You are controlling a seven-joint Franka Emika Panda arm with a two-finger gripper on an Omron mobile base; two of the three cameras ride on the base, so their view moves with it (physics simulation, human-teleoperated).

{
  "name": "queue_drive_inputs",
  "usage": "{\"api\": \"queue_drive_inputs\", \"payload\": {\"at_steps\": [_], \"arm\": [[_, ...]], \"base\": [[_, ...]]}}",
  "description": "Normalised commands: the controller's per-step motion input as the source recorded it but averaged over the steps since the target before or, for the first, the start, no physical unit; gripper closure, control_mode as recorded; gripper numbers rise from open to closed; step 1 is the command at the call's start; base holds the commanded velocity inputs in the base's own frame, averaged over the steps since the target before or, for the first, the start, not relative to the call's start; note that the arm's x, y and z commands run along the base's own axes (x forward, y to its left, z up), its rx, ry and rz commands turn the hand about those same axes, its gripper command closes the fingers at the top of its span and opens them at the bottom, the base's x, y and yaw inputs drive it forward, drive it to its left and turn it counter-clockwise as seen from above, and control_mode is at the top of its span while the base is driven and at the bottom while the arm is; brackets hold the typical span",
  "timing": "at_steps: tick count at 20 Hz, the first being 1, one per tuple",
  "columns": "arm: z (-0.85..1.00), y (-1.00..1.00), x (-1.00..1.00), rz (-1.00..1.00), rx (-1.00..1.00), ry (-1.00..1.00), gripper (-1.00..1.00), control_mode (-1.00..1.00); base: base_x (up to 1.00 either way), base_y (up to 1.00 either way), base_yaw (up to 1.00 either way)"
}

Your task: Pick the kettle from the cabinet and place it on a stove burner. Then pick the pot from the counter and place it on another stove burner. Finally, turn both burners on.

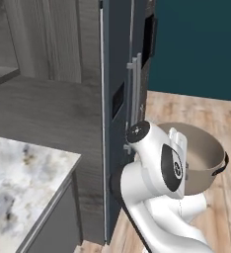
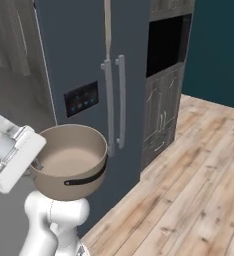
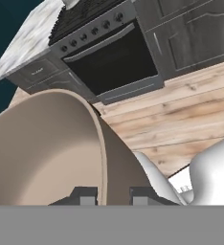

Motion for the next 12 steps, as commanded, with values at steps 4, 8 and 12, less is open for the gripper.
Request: {"api": "queue_drive_inputs", "payload": {"at_steps": [4,8,12], "arm": [[0.0,0.0,0.0,0.0,0.0,0.0,1.0,1.0],[0.0,0.0,0.0,0.0,0.0,0.0,1.0,1.0],[0.0,0.0,0.0,0.0,0.0,0.0,1.0,1.0]], "base": [[-0.33,-0.32,-0.15],[-0.28,-0.36,-0.13],[-0.23,-0.35,-0.11]]}}
